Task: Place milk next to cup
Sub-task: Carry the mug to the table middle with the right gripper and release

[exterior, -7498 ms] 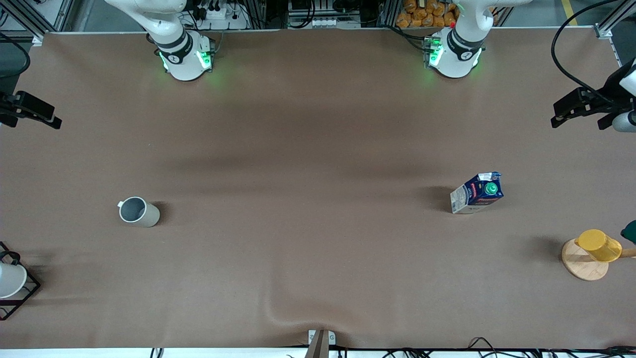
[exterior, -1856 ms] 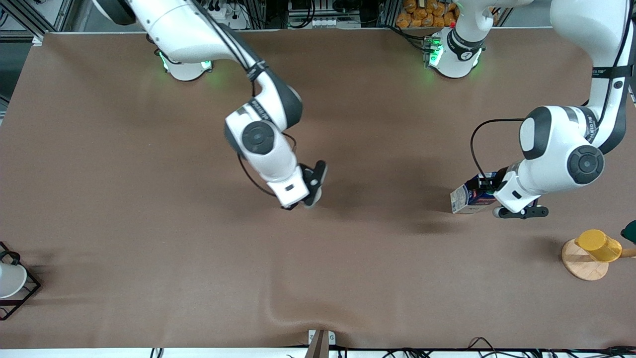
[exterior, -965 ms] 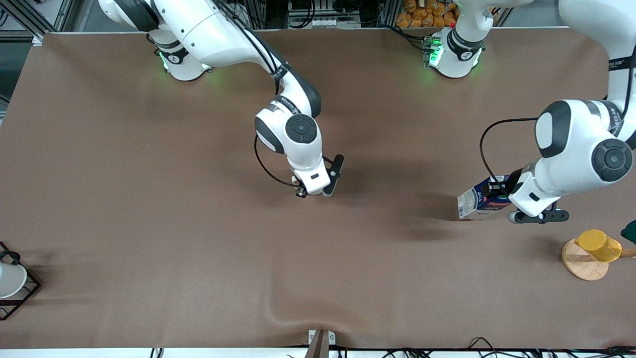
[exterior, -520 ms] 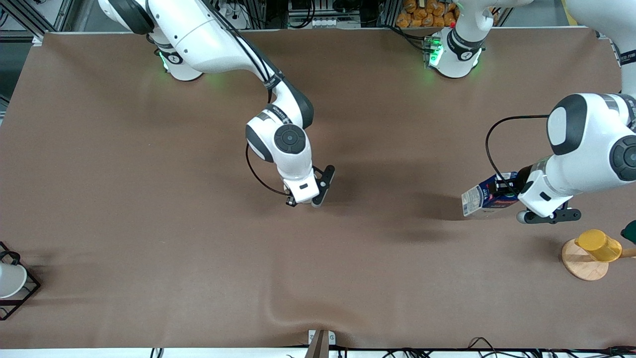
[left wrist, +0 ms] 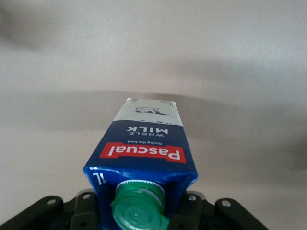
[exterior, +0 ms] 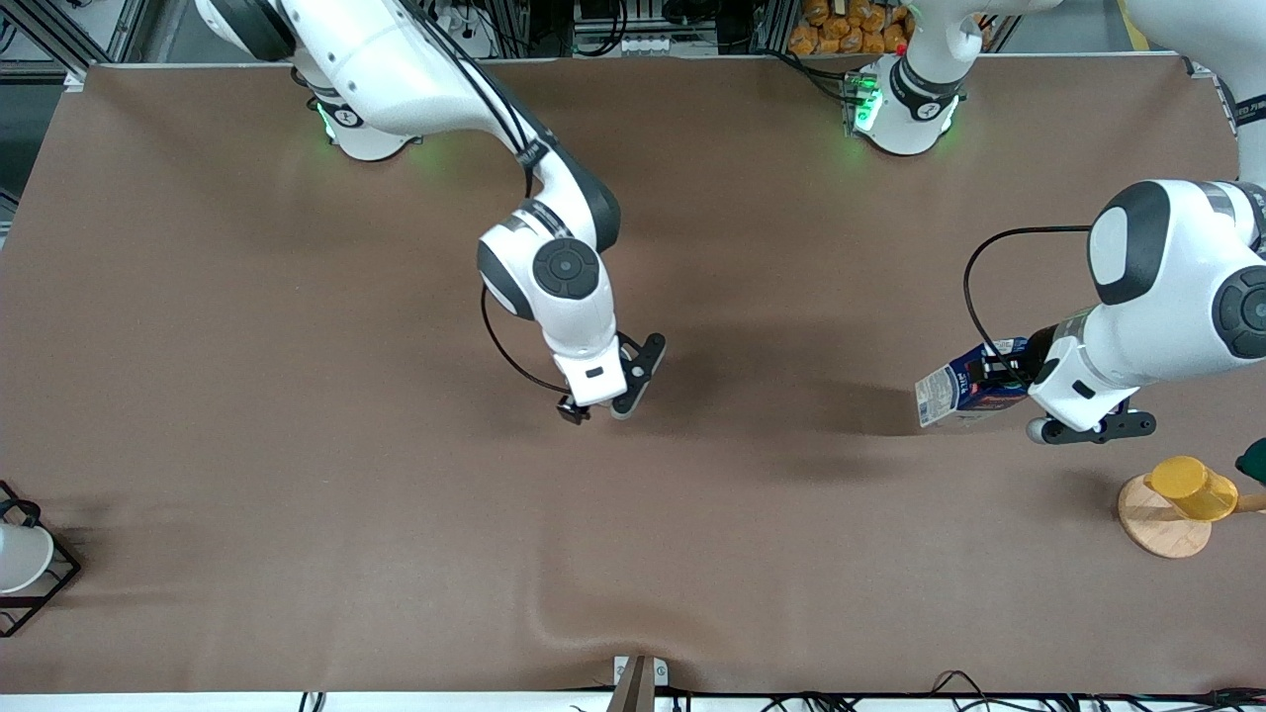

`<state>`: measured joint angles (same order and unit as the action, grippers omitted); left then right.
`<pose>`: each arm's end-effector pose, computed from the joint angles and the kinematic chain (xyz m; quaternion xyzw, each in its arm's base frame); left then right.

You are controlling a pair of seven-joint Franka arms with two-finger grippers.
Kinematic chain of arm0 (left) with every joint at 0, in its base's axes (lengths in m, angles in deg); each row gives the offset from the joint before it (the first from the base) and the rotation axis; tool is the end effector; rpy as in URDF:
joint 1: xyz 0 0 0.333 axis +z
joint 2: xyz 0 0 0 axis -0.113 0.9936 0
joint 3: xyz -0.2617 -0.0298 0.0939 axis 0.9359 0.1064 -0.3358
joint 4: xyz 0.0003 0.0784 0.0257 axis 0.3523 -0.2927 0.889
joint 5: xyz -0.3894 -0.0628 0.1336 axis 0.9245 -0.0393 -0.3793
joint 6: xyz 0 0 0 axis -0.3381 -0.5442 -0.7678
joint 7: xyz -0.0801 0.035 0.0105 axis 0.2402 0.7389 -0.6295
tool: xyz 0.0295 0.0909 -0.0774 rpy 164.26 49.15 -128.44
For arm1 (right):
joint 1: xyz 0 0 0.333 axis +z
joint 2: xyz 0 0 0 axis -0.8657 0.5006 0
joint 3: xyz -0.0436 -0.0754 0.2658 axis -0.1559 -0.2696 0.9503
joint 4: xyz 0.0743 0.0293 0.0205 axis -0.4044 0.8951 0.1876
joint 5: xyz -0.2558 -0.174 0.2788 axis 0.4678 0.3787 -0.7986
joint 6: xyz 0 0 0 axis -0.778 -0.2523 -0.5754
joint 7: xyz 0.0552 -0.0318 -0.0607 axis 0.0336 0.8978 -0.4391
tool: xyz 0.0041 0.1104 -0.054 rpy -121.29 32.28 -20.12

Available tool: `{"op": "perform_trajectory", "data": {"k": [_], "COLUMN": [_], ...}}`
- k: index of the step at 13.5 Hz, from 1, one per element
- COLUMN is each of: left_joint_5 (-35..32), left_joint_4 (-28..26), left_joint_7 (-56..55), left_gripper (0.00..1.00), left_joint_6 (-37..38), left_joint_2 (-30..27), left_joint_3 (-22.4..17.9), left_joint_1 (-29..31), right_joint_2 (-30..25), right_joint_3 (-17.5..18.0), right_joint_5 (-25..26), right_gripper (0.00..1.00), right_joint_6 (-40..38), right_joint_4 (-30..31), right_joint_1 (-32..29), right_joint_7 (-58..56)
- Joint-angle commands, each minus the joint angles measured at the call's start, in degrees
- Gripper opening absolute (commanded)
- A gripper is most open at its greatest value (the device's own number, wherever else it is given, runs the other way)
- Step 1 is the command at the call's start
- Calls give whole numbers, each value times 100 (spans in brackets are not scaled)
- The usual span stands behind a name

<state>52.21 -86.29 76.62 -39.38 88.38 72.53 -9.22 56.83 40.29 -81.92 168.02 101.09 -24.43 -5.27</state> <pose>0.6378 -0.0536 0.3543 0.9955 0.0449 -0.0826 0.0134 0.5800 0.4490 0.2597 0.8625 0.5035 0.0422 0.0280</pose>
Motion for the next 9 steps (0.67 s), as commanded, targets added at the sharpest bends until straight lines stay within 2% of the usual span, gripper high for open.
{"op": "perform_trajectory", "data": {"k": [1,3,9], "left_joint_5": [19,125,117], "left_joint_4": [11,11,20], "left_joint_7": [-120,-347,-1104], "left_gripper": [52,52,52], "left_joint_6": [123,123,202], "left_joint_2": [-113,-156,-174], "left_joint_3": [36,114,800], "left_joint_1": [-8,-35,-8], "right_joint_2": [-852,-1177,-2073], "right_joint_3": [97,97,115], "right_joint_5": [67,67,-91], "right_gripper": [100,100,100], "right_joint_6": [-727,-1131,-1914], "right_joint_4": [186,230,466], "right_joint_1": [-519,-1028,-2856], "right_joint_7": [297,324,341]}}
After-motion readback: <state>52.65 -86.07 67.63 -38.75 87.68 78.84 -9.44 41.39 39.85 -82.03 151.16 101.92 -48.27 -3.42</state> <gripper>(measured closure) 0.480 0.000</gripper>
